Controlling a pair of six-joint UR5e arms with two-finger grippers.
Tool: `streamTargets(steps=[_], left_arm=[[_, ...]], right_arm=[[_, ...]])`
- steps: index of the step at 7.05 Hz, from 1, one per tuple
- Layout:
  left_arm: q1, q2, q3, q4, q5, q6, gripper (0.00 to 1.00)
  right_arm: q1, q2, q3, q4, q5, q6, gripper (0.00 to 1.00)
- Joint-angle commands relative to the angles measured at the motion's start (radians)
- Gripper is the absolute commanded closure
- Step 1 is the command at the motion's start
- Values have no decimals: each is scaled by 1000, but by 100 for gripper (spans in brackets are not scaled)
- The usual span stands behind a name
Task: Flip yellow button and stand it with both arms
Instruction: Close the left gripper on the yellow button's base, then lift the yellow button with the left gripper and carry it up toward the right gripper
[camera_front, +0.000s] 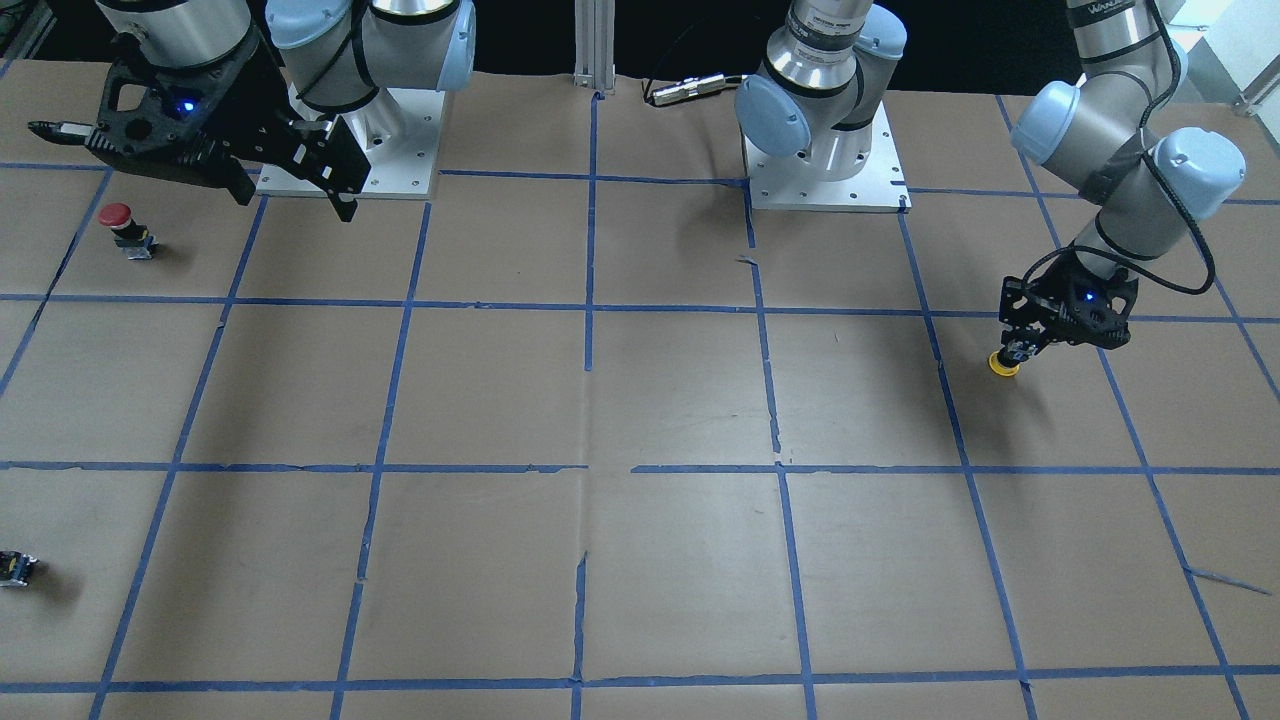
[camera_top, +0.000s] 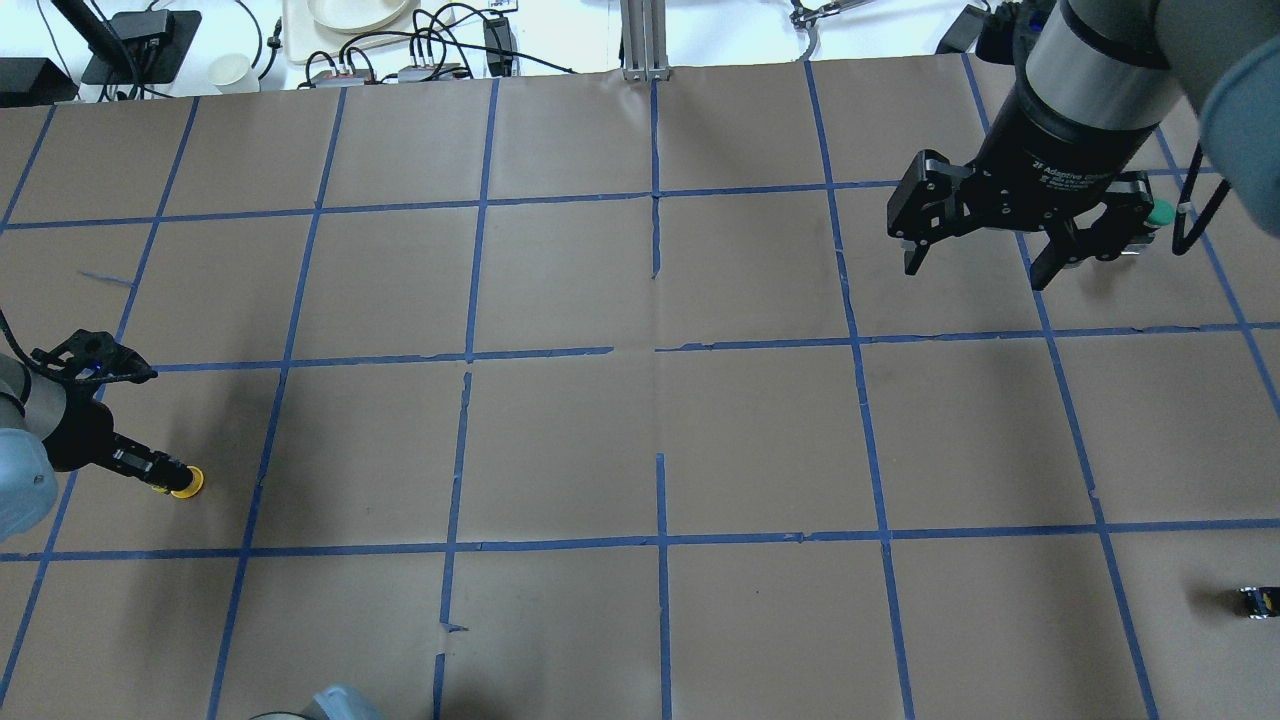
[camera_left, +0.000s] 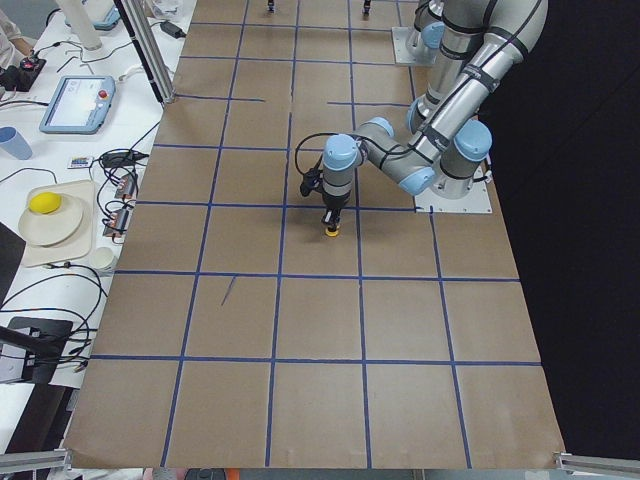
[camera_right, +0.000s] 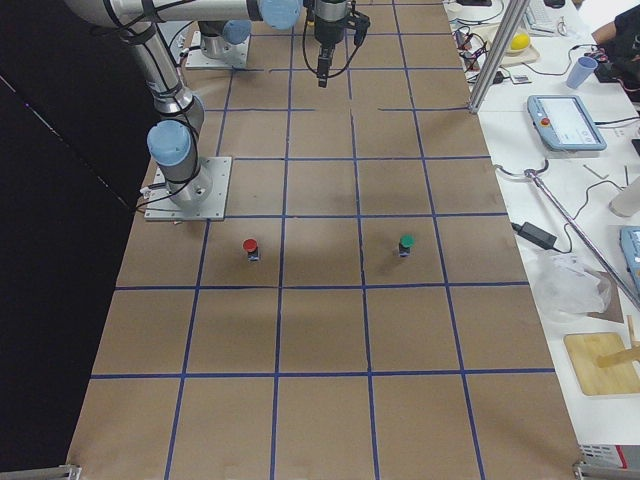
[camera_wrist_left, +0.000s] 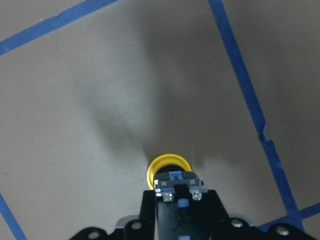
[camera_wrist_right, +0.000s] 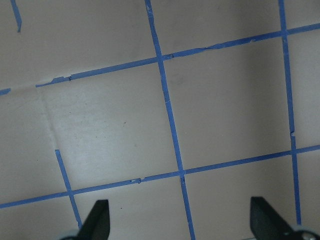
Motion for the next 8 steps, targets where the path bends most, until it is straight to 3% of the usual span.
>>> streamTargets(steps=[1, 2, 3, 6, 7, 8], left_arm=[[-5, 23, 14, -14, -10, 6, 74], [-21, 61, 18, -43, -79, -11, 74], [-52, 111, 27, -174, -139, -37, 74], [-197, 218, 192, -612, -486, -289, 74], [-291, 221, 224, -680, -579, -377, 74], [-387, 221, 257, -696, -680, -502, 74]], right_arm=[[-4, 0, 2, 5, 2, -1, 0], [-5, 0, 4, 5, 4, -1, 0], [-3, -6, 4, 11, 1, -2, 0], [-6, -1, 2, 5, 1, 12, 0], [-12, 5, -1, 7, 60, 50, 0], [-23, 6, -7, 7, 137, 278, 0]])
